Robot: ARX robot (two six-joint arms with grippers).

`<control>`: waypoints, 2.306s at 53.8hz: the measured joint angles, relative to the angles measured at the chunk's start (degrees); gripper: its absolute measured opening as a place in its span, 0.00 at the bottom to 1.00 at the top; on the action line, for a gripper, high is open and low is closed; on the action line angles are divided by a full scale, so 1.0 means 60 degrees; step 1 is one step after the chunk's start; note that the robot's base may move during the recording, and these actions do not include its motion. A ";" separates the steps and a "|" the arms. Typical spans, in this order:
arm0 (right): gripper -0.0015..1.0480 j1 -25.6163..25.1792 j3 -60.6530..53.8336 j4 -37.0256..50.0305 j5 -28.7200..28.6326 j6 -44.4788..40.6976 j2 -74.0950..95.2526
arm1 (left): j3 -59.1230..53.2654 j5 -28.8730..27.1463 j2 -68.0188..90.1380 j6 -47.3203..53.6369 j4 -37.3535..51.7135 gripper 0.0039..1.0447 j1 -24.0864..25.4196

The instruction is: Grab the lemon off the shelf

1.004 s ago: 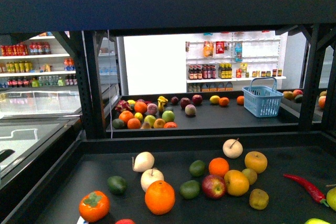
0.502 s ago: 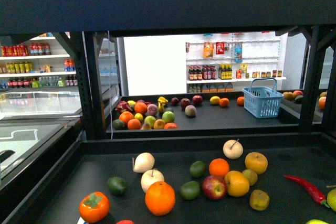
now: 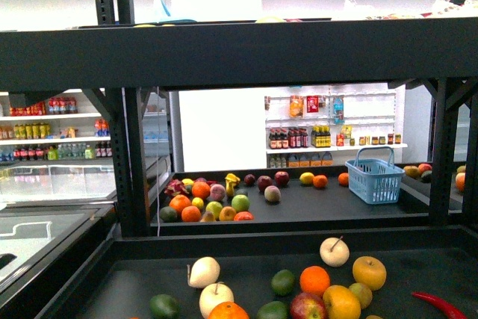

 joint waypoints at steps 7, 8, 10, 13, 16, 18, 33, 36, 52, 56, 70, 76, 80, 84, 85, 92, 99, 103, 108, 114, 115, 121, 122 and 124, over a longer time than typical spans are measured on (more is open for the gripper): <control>0.98 0.0000 0.0000 0.0000 0.0000 0.0000 0.0000 | -0.1388 -0.1304 -0.2361 0.1552 -0.0157 0.70 -0.2240; 0.98 0.0000 0.0000 0.0000 -0.0004 -0.0004 0.0000 | -0.1668 -0.1304 -0.2707 0.1679 -0.0244 0.66 -0.2415; 0.98 0.0000 0.0000 0.0000 -0.0004 0.0000 0.0000 | -0.2113 -0.1348 -0.3187 0.1807 -0.0237 0.61 -0.2554; 0.98 0.0000 0.0000 0.0000 0.0000 0.0000 0.0000 | -0.2892 -0.1494 -0.3865 0.1996 0.0007 0.51 -0.2637; 0.98 0.0000 0.0000 0.0000 0.0000 0.0000 0.0000 | -0.3504 -0.1548 -0.4273 0.2073 0.0280 0.42 -0.2648; 0.98 0.0000 0.0000 0.0000 -0.0007 -0.0004 0.0000 | -0.4029 -0.1541 -0.4564 0.2124 0.0506 0.36 -0.2656; 0.98 0.0000 0.0000 0.0000 -0.0004 0.0000 0.0000 | -0.6084 -0.1548 -0.5701 0.2222 0.1129 0.02 -0.2677; 0.98 0.0000 0.0000 0.0000 -0.0004 -0.0004 0.0000 | -0.6207 -0.1548 -0.5821 0.2226 0.1188 0.02 -0.2677; 0.98 0.0000 0.0000 0.0000 -0.0004 0.0000 0.0000 | -0.6819 -0.1548 -0.6258 0.2226 0.1337 0.02 -0.2681; 0.98 0.0000 0.0000 0.0000 -0.0004 0.0000 0.0000 | -0.6914 -0.1548 -0.6339 0.2226 0.1362 0.02 -0.2681; 0.98 0.0000 0.0000 0.0000 -0.0004 0.0000 0.0000 | -0.7184 -0.1548 -0.6594 0.2226 0.1413 0.02 -0.2681; 0.98 0.0000 0.0000 0.0000 0.0000 -0.0004 0.0000 | -0.7497 -0.1545 -0.6874 0.2226 0.1435 0.02 -0.2681; 0.98 0.0000 0.0000 0.0000 -0.0004 -0.0004 0.0000 | -0.7497 -0.1552 -0.6914 0.2229 0.1435 0.02 -0.2681; 0.98 0.0000 0.0000 0.0000 -0.0004 -0.0004 0.0000 | -0.7497 -0.1552 -0.6918 0.2229 0.1439 0.02 -0.2681; 0.98 0.0000 0.0000 0.0000 -0.0004 0.0000 0.0000 | -0.7497 -0.1552 -0.6918 0.2229 0.1439 0.02 -0.2681; 0.98 0.0000 0.0000 0.0000 -0.0004 0.0000 0.0000 | -0.7497 -0.1548 -0.6918 0.2229 0.1439 0.15 -0.2681; 0.98 0.0000 0.0000 0.0000 -0.0004 0.0000 0.0000 | -0.7497 -0.1552 -0.6918 0.2229 0.1439 0.41 -0.2681; 0.98 0.0000 0.0000 0.0000 -0.0004 0.0000 0.0000 | -0.7497 -0.1548 -0.6918 0.2229 0.1439 0.55 -0.2681; 0.98 0.0000 0.0000 0.0000 -0.0004 -0.0004 0.0000 | -0.7497 -0.1548 -0.6918 0.2229 0.1439 0.72 -0.2681; 0.98 0.0000 0.0000 0.0000 -0.0004 0.0000 0.0000 | -0.7497 -0.1552 -0.6918 0.2229 0.1439 0.90 -0.2681; 0.98 0.0000 0.0000 0.0000 -0.0004 0.0000 0.0000 | -0.7497 -0.1548 -0.6918 0.2229 0.1439 0.92 -0.2681; 0.98 0.0000 0.0000 0.0000 -0.0004 0.0000 0.0000 | -0.7497 -0.1548 -0.6918 0.2244 0.1439 0.92 -0.2681; 0.98 0.0000 0.0000 0.0000 -0.0004 0.0000 0.0000 | -0.7497 -0.1548 -0.6918 0.2244 0.1439 0.93 -0.2681; 0.98 0.0000 0.0000 0.0000 -0.0004 0.0000 0.0000 | -0.7497 -0.1552 -0.6918 0.2244 0.1439 0.93 -0.2681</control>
